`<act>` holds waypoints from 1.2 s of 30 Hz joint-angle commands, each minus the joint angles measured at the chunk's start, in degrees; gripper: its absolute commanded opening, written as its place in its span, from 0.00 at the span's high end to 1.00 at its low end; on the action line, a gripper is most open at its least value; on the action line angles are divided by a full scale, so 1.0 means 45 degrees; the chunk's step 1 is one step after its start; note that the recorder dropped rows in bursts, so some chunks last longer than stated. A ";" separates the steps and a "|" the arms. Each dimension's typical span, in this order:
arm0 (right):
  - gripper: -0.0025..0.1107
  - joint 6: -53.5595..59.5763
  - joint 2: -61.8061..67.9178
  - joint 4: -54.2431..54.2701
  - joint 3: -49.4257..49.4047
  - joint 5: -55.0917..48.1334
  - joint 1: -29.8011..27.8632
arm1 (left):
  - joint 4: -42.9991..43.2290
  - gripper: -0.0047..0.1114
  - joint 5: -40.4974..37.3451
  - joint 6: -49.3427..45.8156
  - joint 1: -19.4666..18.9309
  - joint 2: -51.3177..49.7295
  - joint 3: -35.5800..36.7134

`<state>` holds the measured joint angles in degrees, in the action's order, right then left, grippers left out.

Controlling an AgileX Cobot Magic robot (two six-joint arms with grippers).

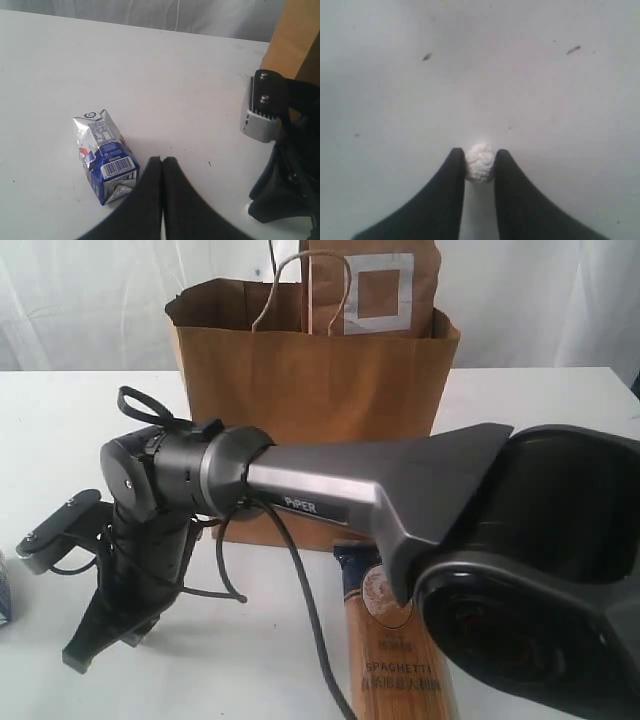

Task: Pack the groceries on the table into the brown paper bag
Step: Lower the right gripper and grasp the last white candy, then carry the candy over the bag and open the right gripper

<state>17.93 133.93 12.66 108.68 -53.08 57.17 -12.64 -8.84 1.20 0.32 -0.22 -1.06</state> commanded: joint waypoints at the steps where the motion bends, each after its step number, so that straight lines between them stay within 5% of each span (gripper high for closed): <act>1: 0.98 -0.0049 -0.0709 -0.0047 -0.0010 -0.1545 0.0030 | -0.0142 0.96 0.0058 0.0006 0.0072 0.0049 0.0070; 7: 0.98 -0.0366 -0.2891 -0.0206 -0.0010 -0.2852 0.0030 | -0.0142 0.96 0.0058 0.0006 0.0072 0.0049 0.0070; 12: 0.98 -0.0555 -0.5115 -0.1063 -0.0010 -0.1139 0.0030 | -0.0142 0.96 0.0058 0.0006 0.0072 0.0049 0.0070; 21: 0.98 -0.4598 -0.6731 -0.7940 -0.0010 0.0495 -0.0288 | -0.0142 0.96 0.0058 0.0006 0.0072 0.0049 0.0070; 27: 0.98 -0.6368 -0.6346 -0.9628 -0.0010 0.1677 -0.1010 | -0.0142 0.96 0.0058 0.0006 0.0072 0.0049 0.0070; 36: 0.75 -0.6526 -0.5449 -0.9599 -0.0010 0.2563 -0.1781 | -0.0142 0.96 0.0058 0.0006 0.0072 0.0049 0.0070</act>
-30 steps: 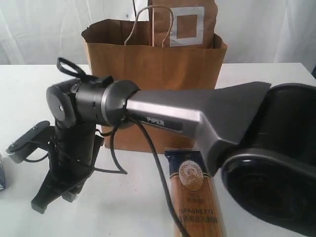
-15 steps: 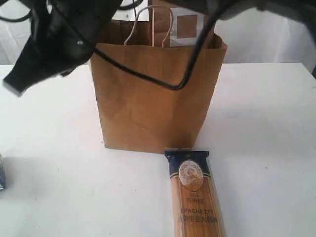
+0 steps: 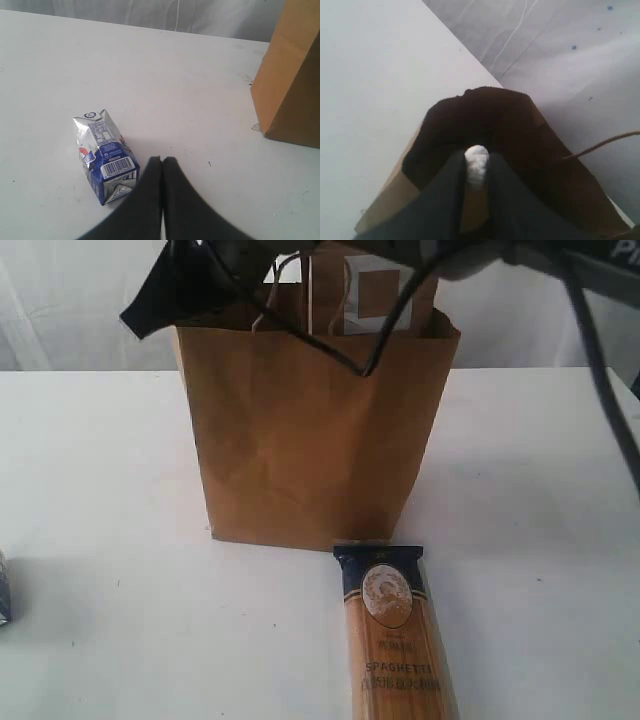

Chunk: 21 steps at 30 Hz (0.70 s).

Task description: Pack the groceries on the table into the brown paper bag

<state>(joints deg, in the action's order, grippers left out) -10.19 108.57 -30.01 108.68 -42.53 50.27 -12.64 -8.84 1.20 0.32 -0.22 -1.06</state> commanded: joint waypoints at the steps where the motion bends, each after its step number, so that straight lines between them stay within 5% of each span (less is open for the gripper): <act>1: 0.73 -0.0438 0.0185 -0.0153 -0.0010 0.0157 -0.0270 | -0.0142 0.96 0.0058 0.0006 0.0072 0.0049 0.0070; 11: 0.73 -0.0464 -0.0715 -0.0090 -0.0010 -0.1413 -0.0270 | -0.0142 0.96 0.0058 0.0006 0.0072 0.0049 0.0070; 17: 0.98 -0.0471 -0.1694 -0.1435 -0.0010 -0.3141 -0.0297 | -0.0142 0.96 0.0058 0.0006 0.0072 0.0049 0.0070; 21: 0.98 -0.1304 -0.2685 -0.1435 -0.0010 -0.2317 -0.0644 | -0.0142 0.96 0.0058 0.0006 0.0072 0.0049 0.0070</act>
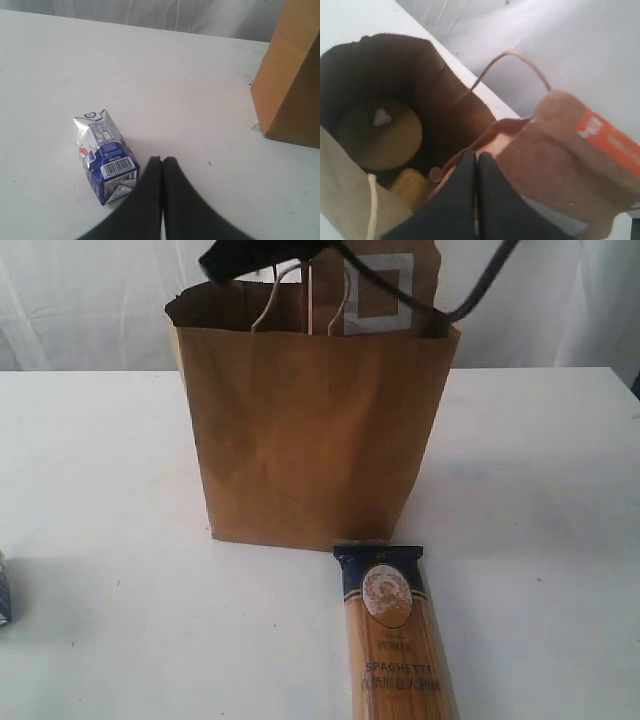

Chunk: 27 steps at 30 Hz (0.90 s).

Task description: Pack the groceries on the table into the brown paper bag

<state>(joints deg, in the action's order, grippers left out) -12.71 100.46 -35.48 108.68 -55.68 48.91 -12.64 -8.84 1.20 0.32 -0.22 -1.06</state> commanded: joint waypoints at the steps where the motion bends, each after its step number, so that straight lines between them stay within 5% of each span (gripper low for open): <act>1: 0.98 -0.0934 -0.1118 -0.0244 -0.0010 0.0798 -0.0487 | -0.0142 0.96 0.0058 0.0006 0.0072 0.0049 0.0070; 7: 0.98 -0.1241 -0.2531 -0.0269 -0.0146 -0.0541 -0.4725 | -0.0142 0.96 0.0058 0.0006 0.0072 0.0049 0.0070; 12: 0.98 -0.2594 -0.5696 0.1528 -0.4374 0.1833 -0.8928 | -0.0142 0.96 0.0058 0.0006 0.0072 0.0049 0.0070; 16: 0.98 -0.4459 -1.0421 0.0612 -1.0839 0.8217 -0.9902 | -0.0142 0.96 0.0058 0.0006 0.0072 0.0049 0.0070; 19: 0.98 -0.4798 -1.3241 -0.0577 -1.4197 1.0989 -0.9982 | -0.0142 0.96 0.0058 0.0006 0.0072 0.0049 0.0070; 25: 0.98 -0.4705 -1.8049 -0.0811 -1.8127 1.1253 -0.9982 | -0.0142 0.96 0.0058 0.0006 0.0072 0.0049 0.0070; 27: 0.98 -0.6486 -1.9596 -0.0543 -1.9124 1.0571 -0.9982 | -0.0142 0.96 0.0058 0.0006 0.0072 0.0049 0.0070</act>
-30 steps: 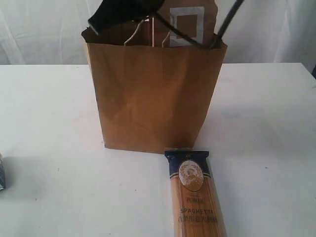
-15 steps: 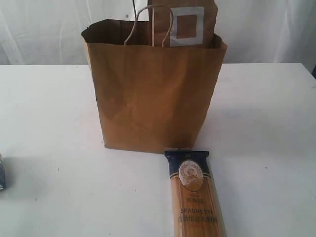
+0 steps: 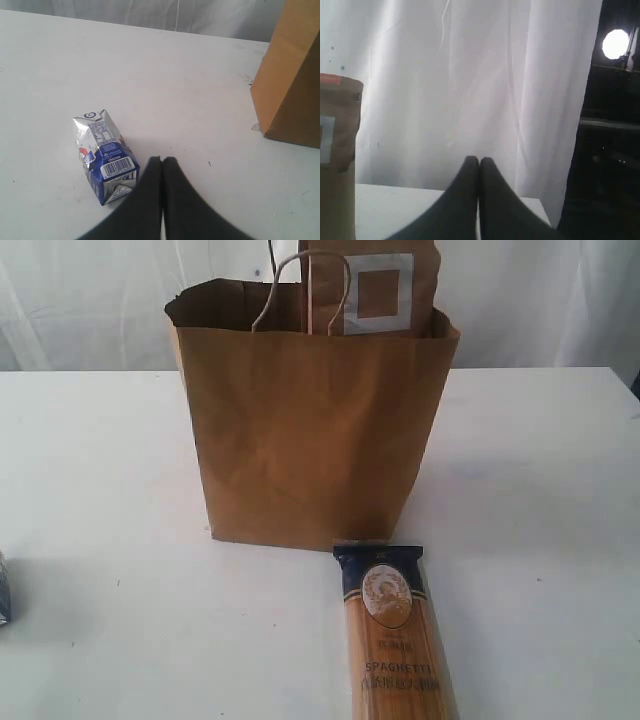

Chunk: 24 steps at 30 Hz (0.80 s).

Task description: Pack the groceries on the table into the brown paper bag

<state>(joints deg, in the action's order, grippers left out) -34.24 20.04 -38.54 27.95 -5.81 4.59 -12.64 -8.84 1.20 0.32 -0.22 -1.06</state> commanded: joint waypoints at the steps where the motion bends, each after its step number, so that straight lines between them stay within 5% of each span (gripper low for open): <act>1: 0.98 -0.1858 -0.1907 0.0077 -0.1498 -0.0508 -0.0133 | -0.0142 0.96 0.0058 0.0006 0.0072 0.0049 0.0070; 7: 0.98 -0.1888 -0.1785 -0.0763 -0.4386 0.0047 -0.0133 | -0.1519 0.96 0.1061 0.0116 0.0074 0.0049 0.0070; 10: 0.98 -0.4138 -0.1785 -0.0697 -0.5596 0.1048 -0.0133 | -0.1519 0.96 0.5020 0.0093 0.0074 0.0049 0.0070; 15: 0.98 -0.4164 -0.1785 -0.0697 -0.6212 0.0972 -0.0133 | -0.1430 0.96 1.1744 0.0141 0.0074 0.0049 0.0070; 19: 0.98 -0.5119 -0.1785 0.0185 -0.6212 -0.1069 -0.0133 | -0.1430 0.96 1.5596 0.0930 0.0074 0.0049 -0.0450; 21: 0.98 -0.6454 -0.1785 0.0774 -0.6212 -0.1639 -0.0133 | -0.1459 0.96 1.5583 0.0927 0.0074 0.0049 -0.0943; 24: 0.98 -0.7625 -0.1785 0.0804 -0.6212 -0.2045 -0.0133 | -0.1763 0.96 1.2469 0.0890 0.0074 -0.0096 -0.2074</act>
<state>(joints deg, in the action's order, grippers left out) -63.70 11.78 -36.04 0.28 -12.69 4.30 -19.19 55.59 4.61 0.32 0.01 -6.40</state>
